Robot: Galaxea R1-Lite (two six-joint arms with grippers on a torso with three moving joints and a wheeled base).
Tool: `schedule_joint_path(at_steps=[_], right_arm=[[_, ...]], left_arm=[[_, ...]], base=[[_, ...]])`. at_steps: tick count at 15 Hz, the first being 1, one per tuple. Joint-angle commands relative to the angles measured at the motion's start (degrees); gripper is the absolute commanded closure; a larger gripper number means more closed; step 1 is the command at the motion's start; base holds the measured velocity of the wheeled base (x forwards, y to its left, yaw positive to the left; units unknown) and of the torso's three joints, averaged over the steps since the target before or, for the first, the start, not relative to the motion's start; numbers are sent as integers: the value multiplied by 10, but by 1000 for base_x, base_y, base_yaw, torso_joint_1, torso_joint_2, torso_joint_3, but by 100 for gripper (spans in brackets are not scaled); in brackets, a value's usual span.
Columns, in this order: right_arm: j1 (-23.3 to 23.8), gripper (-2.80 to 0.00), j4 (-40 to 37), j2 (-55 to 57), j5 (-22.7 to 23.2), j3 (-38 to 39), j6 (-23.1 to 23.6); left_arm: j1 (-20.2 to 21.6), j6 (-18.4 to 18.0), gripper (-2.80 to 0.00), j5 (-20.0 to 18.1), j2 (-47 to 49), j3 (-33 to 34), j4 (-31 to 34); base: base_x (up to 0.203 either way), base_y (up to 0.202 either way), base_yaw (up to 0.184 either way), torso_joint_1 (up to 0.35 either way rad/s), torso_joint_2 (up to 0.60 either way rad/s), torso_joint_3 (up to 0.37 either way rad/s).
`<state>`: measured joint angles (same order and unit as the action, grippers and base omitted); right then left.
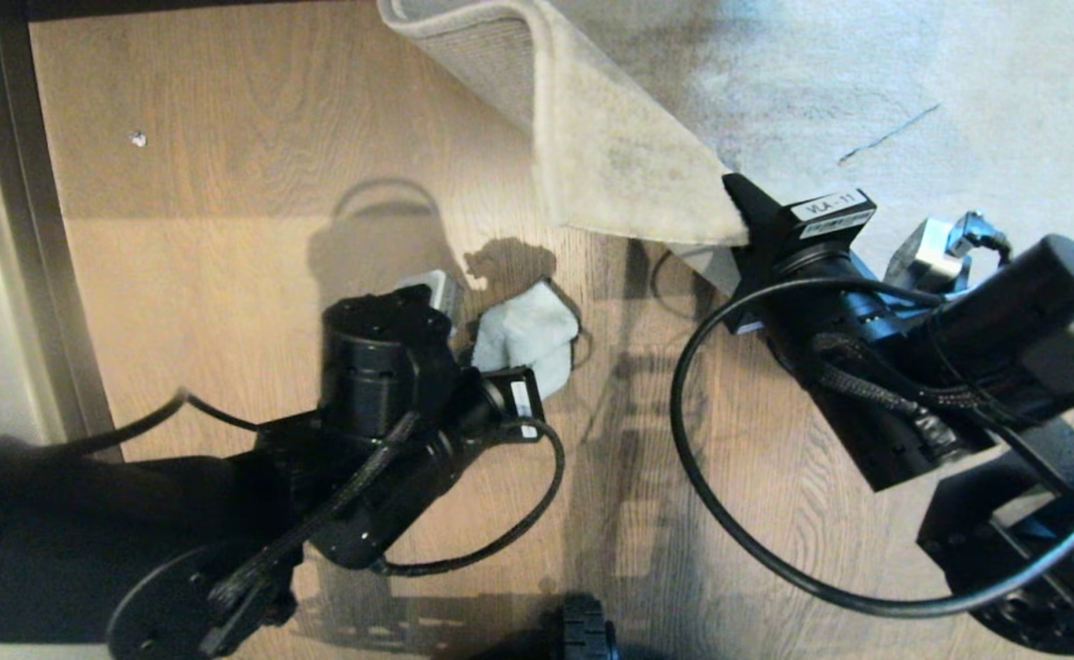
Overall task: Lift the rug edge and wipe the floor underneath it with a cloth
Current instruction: Wipe the floor under the carpet with a rag
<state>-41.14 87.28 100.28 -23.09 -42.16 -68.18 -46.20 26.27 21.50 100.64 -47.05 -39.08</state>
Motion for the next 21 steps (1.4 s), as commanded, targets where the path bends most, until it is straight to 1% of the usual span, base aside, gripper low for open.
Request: schedule_joint_path(at_steps=[1,4,7,9,11,13,18,21], right_arm=[[10,0,27,-7,1,10,-4],[11,0,27,-9,2,15,-4],[11,0,27,-6,3,12,-5],[11,0,27,-3,7,12,-4],[11,0,27,6,7,6,-4],[11,0,27,15,7,-6,-4],[11,0,27,16,7,-10,-4],[11,0,27,17,9,-8,-5]], left_arm=[[17,0,0,9,53,-41,-6],[40,-1,0,19,75,-74,-11],[69,-4,0,22,81,-88,-11],[97,-5,0,22,83,-99,-14],[127,-5,0,21,83,-101,-49],[154,-4,0,22,84,-101,-67],[225,-11,0,22,60,-125,-73],[268,-18,0,23,21,-115,-73]], base=[[0,0,0,0,0,0],[0,0,0,0,0,0],[0,0,0,0,0,0],[0,0,0,0,0,0],[0,0,0,0,0,0],[0,0,0,0,0,0],[0,0,0,0,0,0],[0,0,0,0,0,0]])
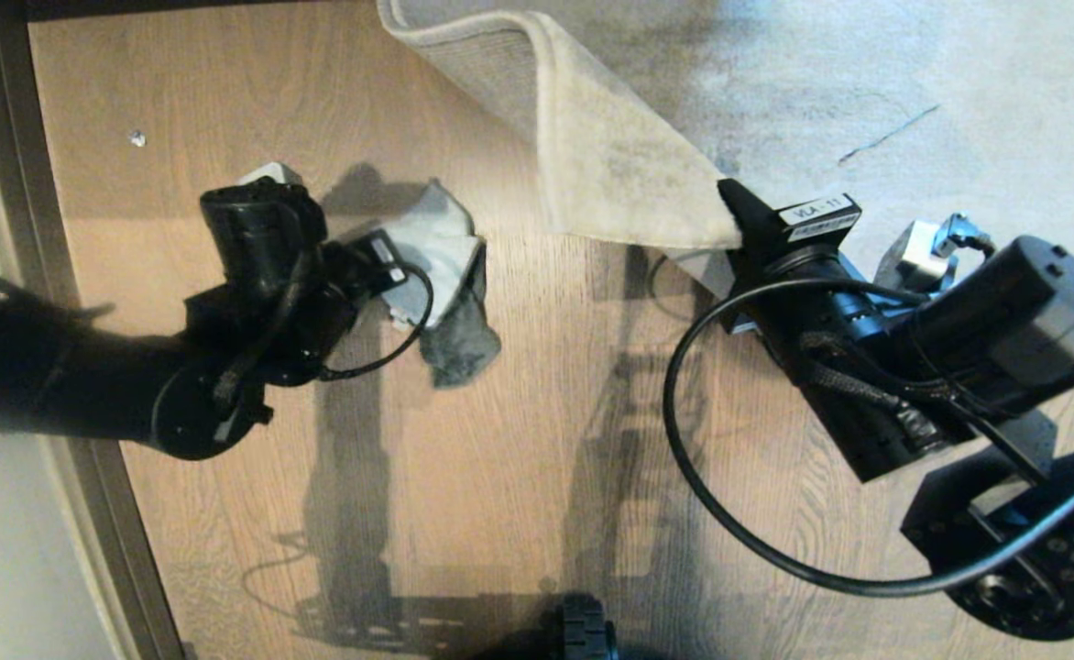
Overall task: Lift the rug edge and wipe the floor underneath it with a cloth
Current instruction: Wipe the floor under the carpet with a rag
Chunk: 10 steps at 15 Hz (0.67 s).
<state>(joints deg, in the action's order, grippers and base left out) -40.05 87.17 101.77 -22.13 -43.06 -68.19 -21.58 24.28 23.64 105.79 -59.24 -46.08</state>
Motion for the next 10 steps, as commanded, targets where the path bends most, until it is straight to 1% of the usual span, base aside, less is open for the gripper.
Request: schedule_joint_path(at_steps=[1,4,6,7,8,10], right_arm=[[0,0,28,2,-1,1,-5],[0,0,28,5,5,2,-5],[0,0,28,5,5,2,-5],[0,0,28,5,5,2,-5],[0,0,28,5,6,2,-5],[0,0,28,5,6,2,-6]], left_arm=[[36,2,0,2,-48,24,-2],[83,1,0,1,-106,116,-3],[91,0,0,0,-147,189,-3],[85,-1,0,0,-168,226,-3],[65,-8,0,0,-200,271,-3],[33,-32,0,0,-250,327,-4]], base=[[0,0,0,0,0,0],[0,0,0,0,0,0],[0,0,0,0,0,0],[0,0,0,0,0,0],[0,0,0,0,0,0],[0,0,0,0,0,0]])
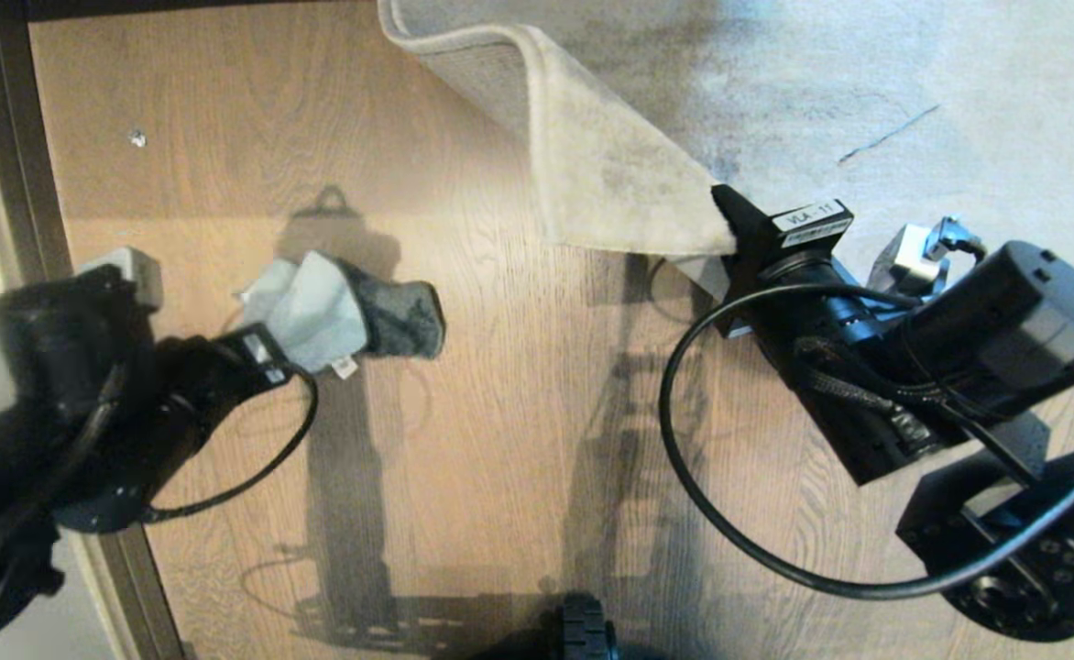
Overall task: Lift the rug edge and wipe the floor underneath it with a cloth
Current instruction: Wipe the floor under the carpet with a rag
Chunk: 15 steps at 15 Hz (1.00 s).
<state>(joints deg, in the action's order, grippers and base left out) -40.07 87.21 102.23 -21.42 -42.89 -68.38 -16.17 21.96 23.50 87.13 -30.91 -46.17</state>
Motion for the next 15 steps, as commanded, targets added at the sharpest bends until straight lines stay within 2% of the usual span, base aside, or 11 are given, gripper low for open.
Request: schedule_joint_path(at_steps=[1,3,5,8,10,15], right_arm=[[0,0,27,1,-1,2,-4],[0,0,27,1,0,3,-4],[0,0,27,1,0,3,-4],[0,0,27,0,0,9,-4],[0,0,27,-1,0,11,-4],[0,0,27,0,0,9,-4]], left_arm=[[-41,-28,0,-1,-85,60,-2],[-102,-61,0,-1,-105,73,1],[-184,-87,0,6,-108,77,3],[-303,-108,0,45,-86,82,5],[-325,-112,0,66,-58,87,5],[-326,-112,0,66,-25,80,2]], base=[[0,0,0,0,0,0],[0,0,0,0,0,0],[0,0,0,0,0,0],[0,0,0,0,0,0],[0,0,0,0,0,0],[0,0,0,0,0,0]])
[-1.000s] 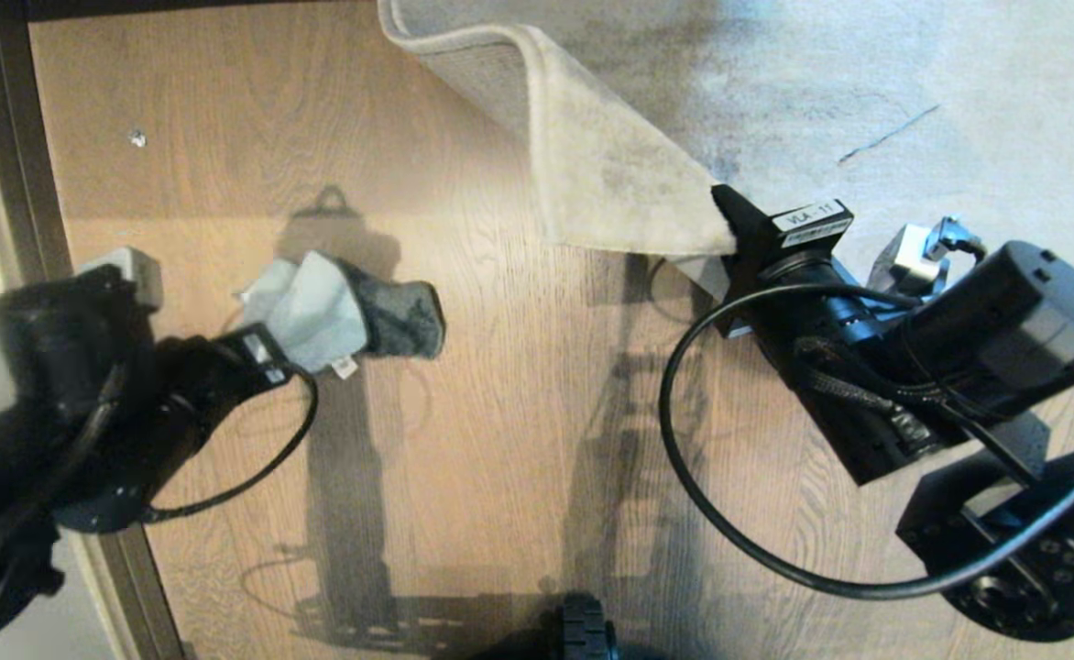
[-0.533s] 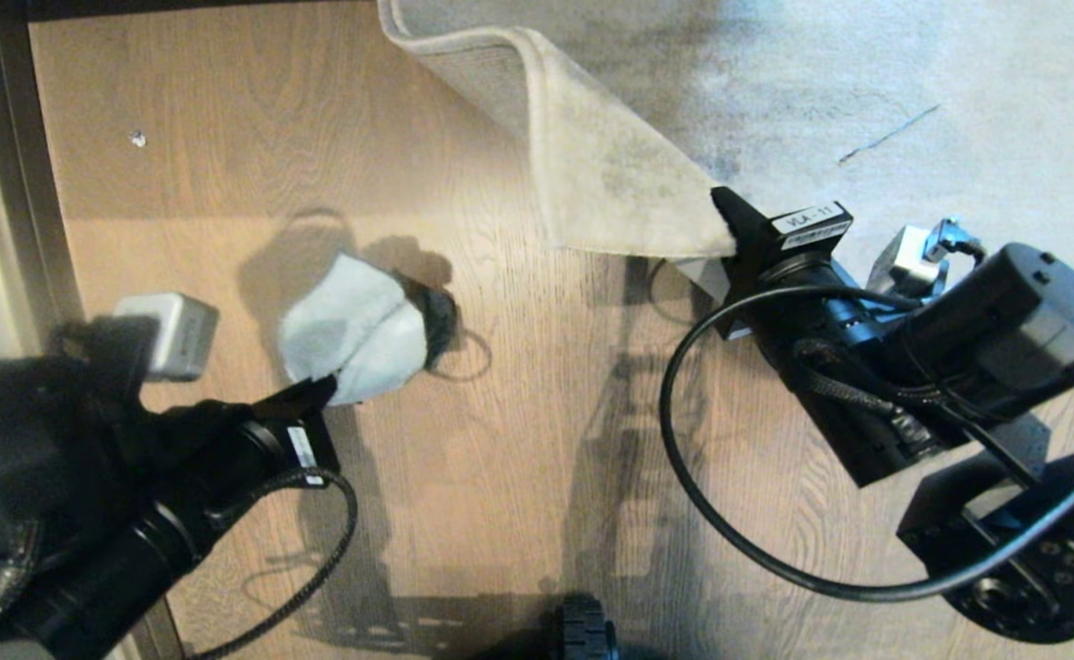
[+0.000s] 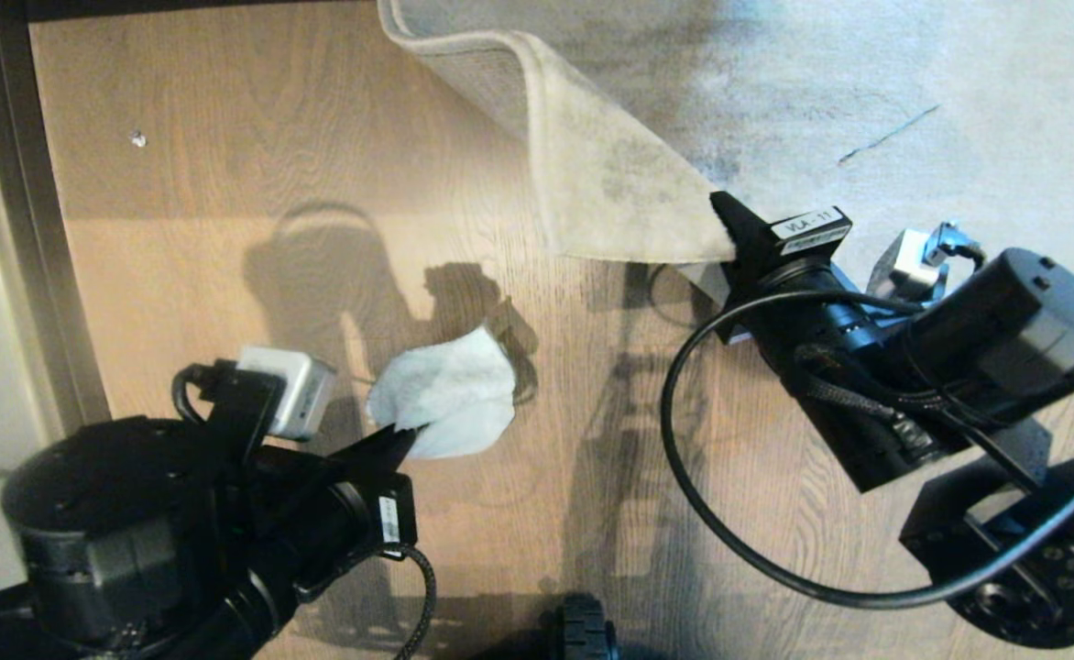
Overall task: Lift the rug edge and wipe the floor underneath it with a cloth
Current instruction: Wipe the floor under the carpet with a rag
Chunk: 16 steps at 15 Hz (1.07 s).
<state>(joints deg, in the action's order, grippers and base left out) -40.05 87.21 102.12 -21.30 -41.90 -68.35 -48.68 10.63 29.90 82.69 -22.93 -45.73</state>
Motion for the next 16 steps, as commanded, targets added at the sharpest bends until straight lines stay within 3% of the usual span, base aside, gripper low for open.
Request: schedule_joint_path(at_steps=[1,10,16], right_arm=[[0,0,27,1,-1,-1,-4],[0,0,27,-3,-3,1,0],[0,0,27,-4,-3,1,14]], left_arm=[[0,1,0,3,25,-2,-3],[6,1,0,3,86,-29,-2],[23,2,0,2,118,-82,-3]], base=[[0,0,0,0,0,0],[0,0,0,0,0,0],[0,0,0,0,0,0]])
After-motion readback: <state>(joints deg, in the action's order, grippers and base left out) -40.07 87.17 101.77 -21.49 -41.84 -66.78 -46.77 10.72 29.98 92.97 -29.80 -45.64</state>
